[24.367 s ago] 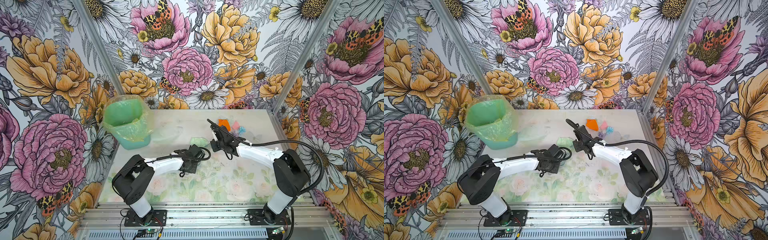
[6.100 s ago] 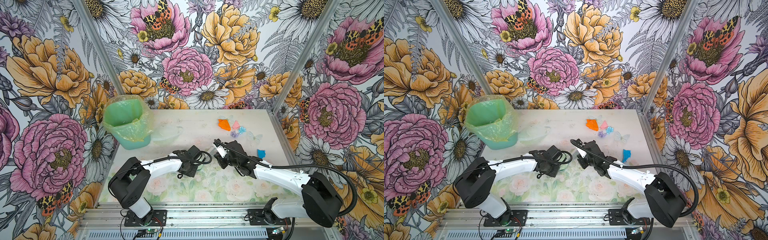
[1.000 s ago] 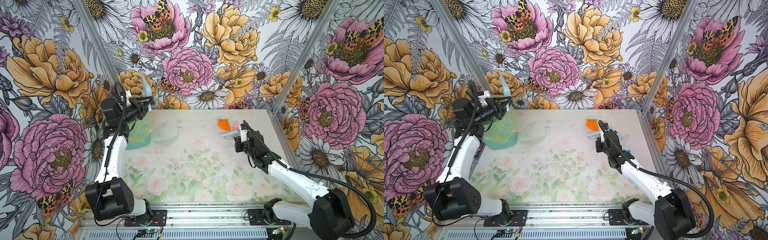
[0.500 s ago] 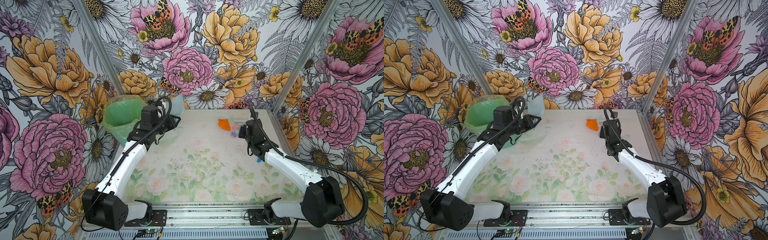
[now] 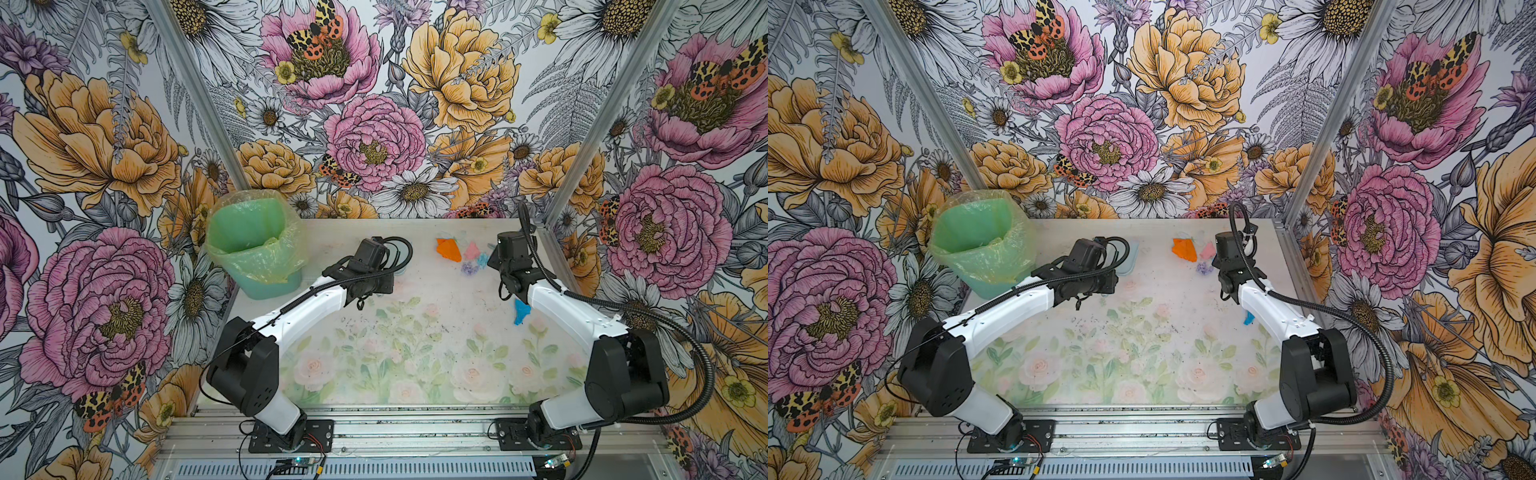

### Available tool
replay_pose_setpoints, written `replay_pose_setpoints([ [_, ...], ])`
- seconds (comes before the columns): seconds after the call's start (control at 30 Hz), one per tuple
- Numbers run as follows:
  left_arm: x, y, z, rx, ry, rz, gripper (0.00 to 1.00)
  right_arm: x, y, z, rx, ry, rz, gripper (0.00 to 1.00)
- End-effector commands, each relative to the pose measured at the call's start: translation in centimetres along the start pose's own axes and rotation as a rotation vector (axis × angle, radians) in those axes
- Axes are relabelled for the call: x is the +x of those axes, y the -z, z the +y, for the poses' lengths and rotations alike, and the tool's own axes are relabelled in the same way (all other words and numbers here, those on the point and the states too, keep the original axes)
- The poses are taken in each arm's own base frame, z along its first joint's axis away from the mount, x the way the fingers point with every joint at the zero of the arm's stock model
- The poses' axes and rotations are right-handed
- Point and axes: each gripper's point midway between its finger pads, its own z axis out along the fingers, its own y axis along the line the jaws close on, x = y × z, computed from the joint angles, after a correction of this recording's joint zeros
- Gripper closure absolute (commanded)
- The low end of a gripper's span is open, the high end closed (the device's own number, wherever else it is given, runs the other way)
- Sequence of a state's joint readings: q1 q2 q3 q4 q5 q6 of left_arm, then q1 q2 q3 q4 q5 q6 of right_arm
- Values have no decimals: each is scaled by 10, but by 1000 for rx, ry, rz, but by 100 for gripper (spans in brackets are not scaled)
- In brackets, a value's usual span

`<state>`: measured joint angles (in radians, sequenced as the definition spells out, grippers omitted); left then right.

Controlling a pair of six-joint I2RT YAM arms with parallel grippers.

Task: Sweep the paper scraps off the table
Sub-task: 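Lower the dustpan back to the table while the right gripper brushes the orange scrap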

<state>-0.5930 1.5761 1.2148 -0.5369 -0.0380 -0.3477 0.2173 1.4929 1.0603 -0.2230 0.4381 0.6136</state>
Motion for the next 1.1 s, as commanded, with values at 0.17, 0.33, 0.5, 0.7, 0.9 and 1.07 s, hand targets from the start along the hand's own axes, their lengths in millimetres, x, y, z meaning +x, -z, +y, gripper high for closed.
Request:
replay_pose_setpoints([
  [0.17, 39, -29, -9, -81, -131, 82, 100, -9, -35, 65, -160, -16, 67, 100],
  [0.33, 65, -42, -10, -91, -129, 144, 100, -5, -58, 105, -252, 17, 84, 100],
  [0.5, 90, -52, -10, -113, -127, 193, 100, 12, -78, 137, -310, 59, 116, 100],
  [0.7, 112, -57, -11, -136, -124, 224, 100, 41, -94, 154, -349, 88, 185, 100],
  [0.9, 120, -58, -6, -150, -122, 235, 100, 68, -86, 164, -386, 170, 255, 100],
  [1.07, 121, -58, -4, -156, -128, 234, 100, 94, -69, 167, -415, 219, 339, 100],
])
